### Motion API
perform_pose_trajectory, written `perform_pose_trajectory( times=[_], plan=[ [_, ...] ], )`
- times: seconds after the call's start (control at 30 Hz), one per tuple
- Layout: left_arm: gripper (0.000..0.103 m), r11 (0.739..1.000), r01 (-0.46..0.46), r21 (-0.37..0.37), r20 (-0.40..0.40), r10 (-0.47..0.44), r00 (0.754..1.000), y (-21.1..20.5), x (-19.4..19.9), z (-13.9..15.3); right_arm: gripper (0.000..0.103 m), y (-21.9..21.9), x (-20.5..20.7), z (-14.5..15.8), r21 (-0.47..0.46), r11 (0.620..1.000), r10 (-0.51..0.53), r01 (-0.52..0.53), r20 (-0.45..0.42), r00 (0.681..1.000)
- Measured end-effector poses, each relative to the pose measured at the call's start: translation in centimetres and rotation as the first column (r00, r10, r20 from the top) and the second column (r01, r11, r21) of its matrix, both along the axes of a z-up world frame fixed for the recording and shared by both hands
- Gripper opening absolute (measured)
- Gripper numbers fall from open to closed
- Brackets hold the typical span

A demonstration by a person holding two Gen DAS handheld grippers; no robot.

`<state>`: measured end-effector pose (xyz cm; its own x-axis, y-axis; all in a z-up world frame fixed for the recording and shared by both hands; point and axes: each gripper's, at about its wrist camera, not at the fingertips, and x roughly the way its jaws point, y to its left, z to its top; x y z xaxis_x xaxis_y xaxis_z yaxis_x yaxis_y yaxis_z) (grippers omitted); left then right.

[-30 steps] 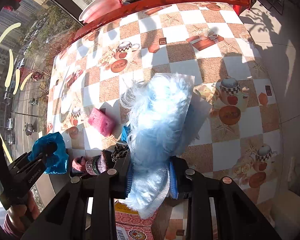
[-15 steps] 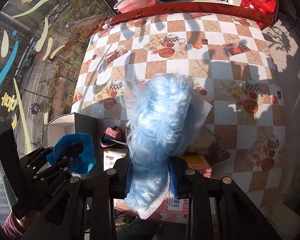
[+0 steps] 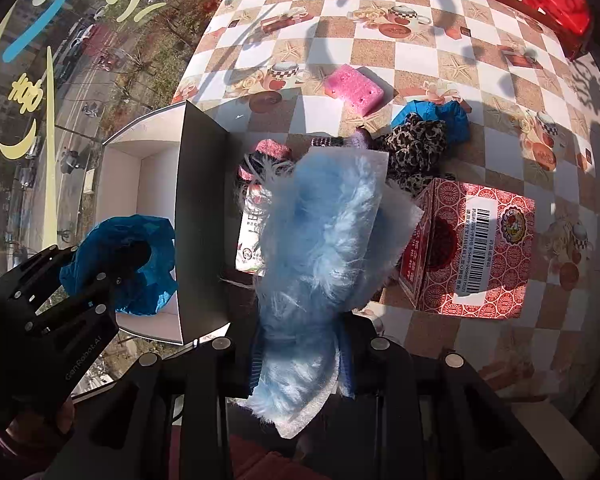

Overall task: Organize soft objects
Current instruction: 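Carry the blue cloth and fluffy blue duster with both tools over the box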

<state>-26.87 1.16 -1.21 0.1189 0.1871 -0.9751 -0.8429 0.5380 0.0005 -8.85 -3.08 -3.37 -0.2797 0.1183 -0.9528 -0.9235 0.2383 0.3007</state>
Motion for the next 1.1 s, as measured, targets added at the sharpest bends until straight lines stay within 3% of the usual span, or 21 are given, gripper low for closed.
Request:
perform_pose_trajectory(
  times=[0.5,1.1],
  plan=[
    [0.029,0.993,-0.117,0.009,0.027,0.116,0.993,0.4,-4.4,0.3,0.031,1.5,-4.8,0.6,0.007,0.994,0.112,-0.112,0.035,0.993],
    [0.029,0.963,-0.27,0.0,0.042,0.269,0.962,0.9,-9.6,0.1,0.031,3.7,-10.2,1.2,0.02,0.963,0.269,-0.271,0.063,0.961]
  ],
)
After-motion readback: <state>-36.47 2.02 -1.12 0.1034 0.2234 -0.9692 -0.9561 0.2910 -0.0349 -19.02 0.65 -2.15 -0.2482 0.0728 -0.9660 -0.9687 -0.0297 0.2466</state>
